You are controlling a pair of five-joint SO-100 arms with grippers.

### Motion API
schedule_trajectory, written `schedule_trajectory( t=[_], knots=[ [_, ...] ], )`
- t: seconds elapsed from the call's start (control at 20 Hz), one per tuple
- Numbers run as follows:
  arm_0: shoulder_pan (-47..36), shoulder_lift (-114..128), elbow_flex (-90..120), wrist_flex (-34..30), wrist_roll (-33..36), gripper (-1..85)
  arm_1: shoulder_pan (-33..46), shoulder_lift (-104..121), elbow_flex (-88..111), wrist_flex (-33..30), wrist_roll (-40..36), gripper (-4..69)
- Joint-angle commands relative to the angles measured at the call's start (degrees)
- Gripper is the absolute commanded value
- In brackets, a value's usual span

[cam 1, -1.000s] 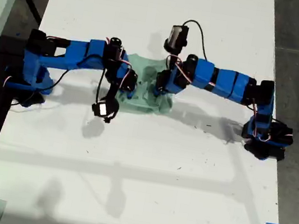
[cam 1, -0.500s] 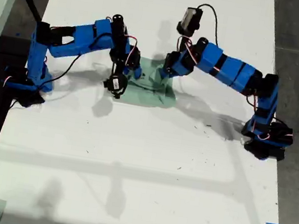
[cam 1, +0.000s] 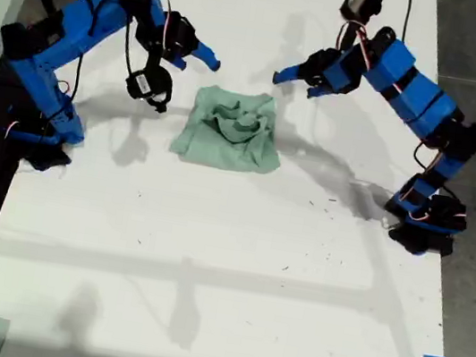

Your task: Fold t-shirt

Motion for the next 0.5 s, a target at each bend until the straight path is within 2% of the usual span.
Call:
schedule_trajectory(
  t=[0.0,0.1,0.15,0.2,0.3,0.35,0.45],
  knots=[
    [-0.35,15.03,14.85,-4.39,-0.62,15.6,2.11,18.46,13.27,-0.09,-0.44,34.1],
    [0.53,27.42,30.23,-7.21,-2.81,6.3,2.20,30.06,26.63,-0.18,1.14,31.0],
    [1.85,35.07,38.58,-9.76,-3.60,4.8,1.41,36.04,33.40,-0.88,2.11,24.7],
    [3.78,43.07,46.32,-12.39,-4.57,3.3,0.18,41.57,39.64,-1.23,4.13,21.5],
    [7.91,58.36,59.77,-16.26,-7.21,1.8,-3.43,51.77,50.89,-2.29,8.17,6.6],
    [9.67,65.30,66.09,-17.23,-9.32,1.4,-6.15,55.90,56.16,-3.34,10.20,1.7],
    [12.66,77.78,77.78,-18.19,-14.06,0.9,-12.30,62.93,66.71,-6.33,16.26,0.1]
  ],
)
